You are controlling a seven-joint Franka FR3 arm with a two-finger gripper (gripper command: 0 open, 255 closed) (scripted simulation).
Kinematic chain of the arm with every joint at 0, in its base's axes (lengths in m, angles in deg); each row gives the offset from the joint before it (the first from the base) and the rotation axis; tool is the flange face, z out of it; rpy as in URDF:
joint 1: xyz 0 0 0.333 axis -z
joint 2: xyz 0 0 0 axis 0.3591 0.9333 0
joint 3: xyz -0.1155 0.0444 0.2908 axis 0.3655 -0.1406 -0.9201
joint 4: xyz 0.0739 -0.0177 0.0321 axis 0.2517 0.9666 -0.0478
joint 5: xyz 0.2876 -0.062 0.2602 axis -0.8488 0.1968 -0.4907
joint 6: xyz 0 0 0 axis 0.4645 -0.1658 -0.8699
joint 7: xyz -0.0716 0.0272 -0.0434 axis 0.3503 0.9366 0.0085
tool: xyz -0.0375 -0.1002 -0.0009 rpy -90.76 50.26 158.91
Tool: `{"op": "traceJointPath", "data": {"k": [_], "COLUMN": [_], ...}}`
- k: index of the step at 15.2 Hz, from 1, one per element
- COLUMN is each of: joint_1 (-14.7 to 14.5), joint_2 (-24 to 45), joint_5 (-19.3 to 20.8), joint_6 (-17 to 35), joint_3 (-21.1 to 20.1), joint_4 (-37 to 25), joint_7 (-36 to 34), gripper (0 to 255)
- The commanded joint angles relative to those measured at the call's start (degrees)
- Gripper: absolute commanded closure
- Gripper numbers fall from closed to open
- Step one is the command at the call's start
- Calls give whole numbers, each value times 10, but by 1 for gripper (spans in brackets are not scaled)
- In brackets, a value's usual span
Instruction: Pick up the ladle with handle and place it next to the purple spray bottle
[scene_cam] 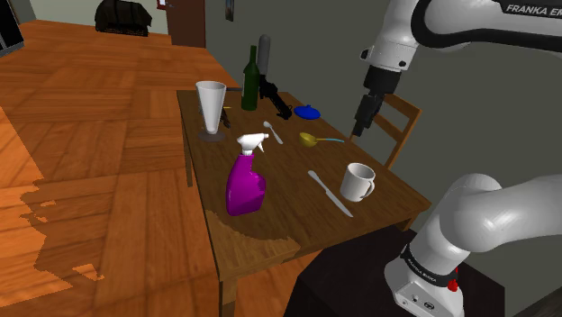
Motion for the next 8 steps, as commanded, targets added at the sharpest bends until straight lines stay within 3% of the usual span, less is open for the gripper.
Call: {"op": "traceJointPath", "data": {"k": [1, 8], "joint_1": [0, -2], "joint_2": [0, 23], "joint_5": [0, 77], "joint_6": [0, 106], "joint_3": [0, 87], "joint_4": [0, 64], "joint_7": [0, 184], "gripper": [0, 0]}}
